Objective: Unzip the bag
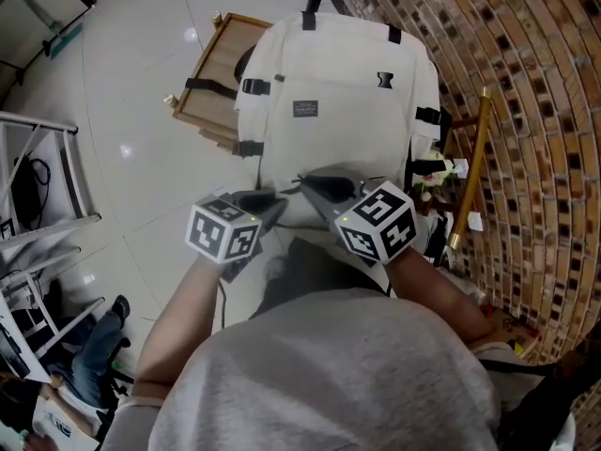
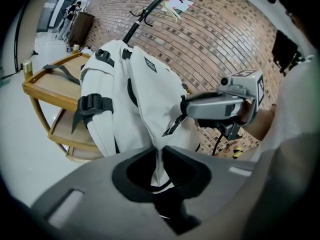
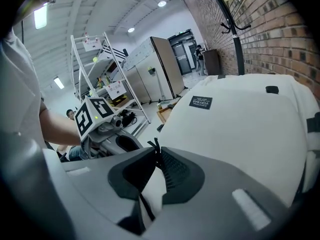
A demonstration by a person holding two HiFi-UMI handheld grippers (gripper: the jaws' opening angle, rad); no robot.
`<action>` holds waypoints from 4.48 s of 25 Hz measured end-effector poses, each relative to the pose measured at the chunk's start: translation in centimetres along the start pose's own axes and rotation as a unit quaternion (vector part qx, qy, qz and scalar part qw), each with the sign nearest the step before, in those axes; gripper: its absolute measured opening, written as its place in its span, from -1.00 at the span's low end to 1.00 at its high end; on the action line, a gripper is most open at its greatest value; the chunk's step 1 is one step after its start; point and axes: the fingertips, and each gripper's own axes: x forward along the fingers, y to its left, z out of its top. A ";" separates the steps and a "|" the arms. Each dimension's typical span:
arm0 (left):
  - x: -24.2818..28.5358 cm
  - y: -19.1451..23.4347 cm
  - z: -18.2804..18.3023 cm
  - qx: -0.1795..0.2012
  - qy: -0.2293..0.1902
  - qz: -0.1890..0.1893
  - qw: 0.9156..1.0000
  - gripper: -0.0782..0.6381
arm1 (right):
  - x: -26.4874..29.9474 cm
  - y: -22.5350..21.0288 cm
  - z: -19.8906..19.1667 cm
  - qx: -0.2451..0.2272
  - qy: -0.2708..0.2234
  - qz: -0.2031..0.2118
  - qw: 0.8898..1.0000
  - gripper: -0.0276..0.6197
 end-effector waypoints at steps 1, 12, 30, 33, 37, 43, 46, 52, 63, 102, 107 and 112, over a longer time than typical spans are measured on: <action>0.0 0.0 0.0 0.003 0.000 0.002 1.000 -0.65 | 0.0 -0.1 -0.1 -0.001 -0.001 -0.003 1.000 -0.81; -0.2 -0.3 0.0 0.001 -0.003 0.023 1.000 -0.67 | -0.9 -0.7 -0.7 0.010 -0.005 -0.025 1.000 -0.81; -0.1 0.1 -0.2 0.001 -0.002 0.053 0.999 -0.68 | -4.2 -3.2 -1.5 0.030 -0.024 -0.072 0.997 -0.81; -0.1 0.2 -0.1 0.003 0.001 0.061 0.998 -0.68 | -4.6 -3.4 -1.7 0.032 -0.026 -0.076 0.996 -0.81; -0.1 0.3 -0.1 0.002 0.003 0.067 0.998 -0.68 | -5.4 -3.9 -1.7 0.039 -0.033 -0.085 0.995 -0.81; 0.0 0.4 -0.1 0.002 0.004 0.077 0.997 -0.68 | -6.7 -5.1 -1.9 0.047 -0.044 -0.103 0.993 -0.81; 0.1 0.5 -0.1 0.000 0.005 0.080 0.997 -0.68 | -7.1 -5.7 -2.0 0.053 -0.047 -0.112 0.991 -0.81; 0.2 0.7 -0.2 -0.001 0.007 0.087 0.996 -0.68 | -8.3 -6.9 -2.1 0.064 -0.057 -0.128 0.988 -0.81; 0.4 1.2 -0.2 -0.005 0.011 0.099 0.995 -0.68 | -9.9 -8.6 -2.4 0.078 -0.069 -0.153 0.983 -0.81; 1.0 1.7 -0.3 -0.009 0.023 0.116 0.993 -0.68 | -15.1 -14.1 -4.0 0.143 -0.119 -0.235 0.954 -0.81; 0.9 1.5 -0.2 -0.019 0.018 0.105 0.994 -0.67 | -14.5 -13.5 -3.4 0.141 -0.118 -0.225 0.957 -0.68; 0.8 1.4 0.0 -0.017 0.020 0.108 0.994 -0.67 | -14.9 -11.9 -2.3 0.147 -0.142 -0.212 0.956 -0.54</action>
